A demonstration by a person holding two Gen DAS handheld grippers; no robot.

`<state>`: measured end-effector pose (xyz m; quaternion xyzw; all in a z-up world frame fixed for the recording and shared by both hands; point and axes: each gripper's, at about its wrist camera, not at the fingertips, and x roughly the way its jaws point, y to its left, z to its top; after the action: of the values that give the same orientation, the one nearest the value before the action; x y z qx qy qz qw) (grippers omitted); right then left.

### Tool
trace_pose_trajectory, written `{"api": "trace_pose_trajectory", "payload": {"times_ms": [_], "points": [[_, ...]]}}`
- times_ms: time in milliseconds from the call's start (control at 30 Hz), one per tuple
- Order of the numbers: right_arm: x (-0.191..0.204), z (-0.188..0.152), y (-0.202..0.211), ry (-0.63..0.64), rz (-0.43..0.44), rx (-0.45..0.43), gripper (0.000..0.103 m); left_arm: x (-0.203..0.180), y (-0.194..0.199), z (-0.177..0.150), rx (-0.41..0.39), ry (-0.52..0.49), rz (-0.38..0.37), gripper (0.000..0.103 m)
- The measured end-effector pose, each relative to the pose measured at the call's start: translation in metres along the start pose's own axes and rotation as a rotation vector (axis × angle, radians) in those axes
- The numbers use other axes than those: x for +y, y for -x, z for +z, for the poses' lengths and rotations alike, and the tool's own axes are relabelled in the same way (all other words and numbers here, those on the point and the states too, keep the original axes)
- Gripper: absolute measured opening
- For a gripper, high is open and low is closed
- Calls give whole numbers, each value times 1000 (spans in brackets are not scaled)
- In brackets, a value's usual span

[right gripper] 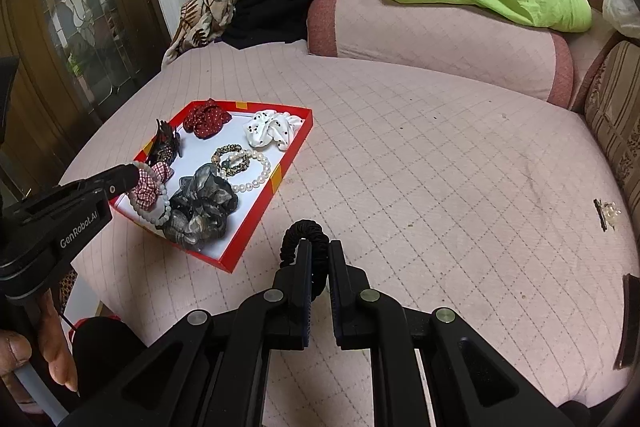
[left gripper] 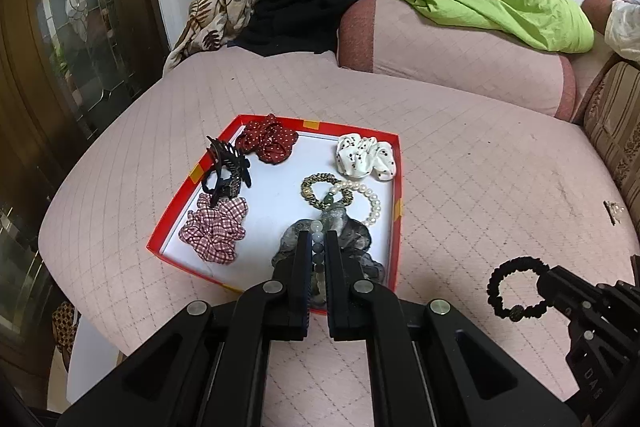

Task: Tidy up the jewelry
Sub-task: 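Carry both bead bracelets over to the red-rimmed tray, then lower both bead bracelets into the tray and open both tools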

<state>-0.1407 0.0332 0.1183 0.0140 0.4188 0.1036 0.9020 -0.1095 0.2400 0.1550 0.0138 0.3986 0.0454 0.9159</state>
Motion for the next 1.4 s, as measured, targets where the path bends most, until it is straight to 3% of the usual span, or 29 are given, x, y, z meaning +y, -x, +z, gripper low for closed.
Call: {"api": "trace_pose_trajectory", "payload": {"times_ms": [800, 1400], "points": [[40, 50, -29, 84, 98, -42, 9, 39, -43, 63, -71, 20, 93, 5], [69, 90, -67, 95, 129, -52, 9, 56, -90, 99, -83, 4, 76, 5]]}}
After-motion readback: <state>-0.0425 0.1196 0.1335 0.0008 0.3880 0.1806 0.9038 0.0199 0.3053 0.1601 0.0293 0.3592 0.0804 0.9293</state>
